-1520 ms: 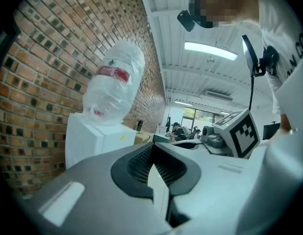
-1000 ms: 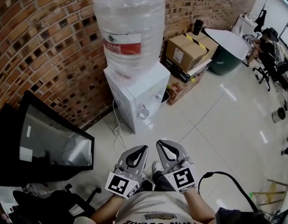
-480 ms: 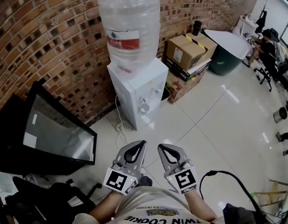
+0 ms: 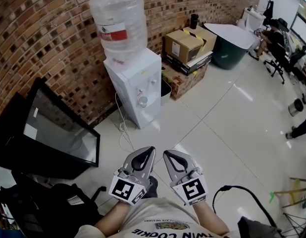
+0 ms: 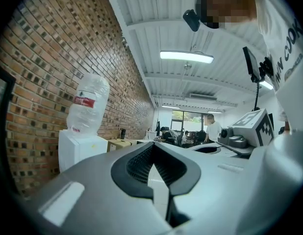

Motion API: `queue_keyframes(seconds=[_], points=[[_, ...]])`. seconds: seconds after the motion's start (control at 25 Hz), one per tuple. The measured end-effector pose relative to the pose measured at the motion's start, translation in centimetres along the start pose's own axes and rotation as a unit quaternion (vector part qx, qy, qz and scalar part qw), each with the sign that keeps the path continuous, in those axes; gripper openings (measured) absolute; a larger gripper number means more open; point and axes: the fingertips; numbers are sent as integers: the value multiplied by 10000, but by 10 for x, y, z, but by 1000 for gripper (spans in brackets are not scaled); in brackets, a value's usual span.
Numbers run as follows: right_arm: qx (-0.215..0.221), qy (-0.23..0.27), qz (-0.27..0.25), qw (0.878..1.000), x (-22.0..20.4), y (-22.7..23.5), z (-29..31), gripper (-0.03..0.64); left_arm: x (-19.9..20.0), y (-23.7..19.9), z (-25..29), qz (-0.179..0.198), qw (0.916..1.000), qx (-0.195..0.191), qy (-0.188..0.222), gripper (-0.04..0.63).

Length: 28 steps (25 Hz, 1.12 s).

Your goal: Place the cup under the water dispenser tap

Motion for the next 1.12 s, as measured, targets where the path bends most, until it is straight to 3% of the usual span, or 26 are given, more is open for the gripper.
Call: queue_keyframes(seconds=[0.2,0.44,1.12], points=[[84,6,56,9999,-5,-24,-48,6,-4,53,-27,36,10000,-15,-48,-9],[202,100,193,9996,-3,-49,-87,6,5,87,-57,112,9999,111,-58,-9],[208,107,333,9992,0,-99,-109,6,6,98,-118,42,9996,246,-121,-9]])
Point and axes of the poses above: the fingertips, and each gripper's own axes: z forward along the fingers, y to its right, x out of its top, and after that the axes turned 1 degree about y, right-handed
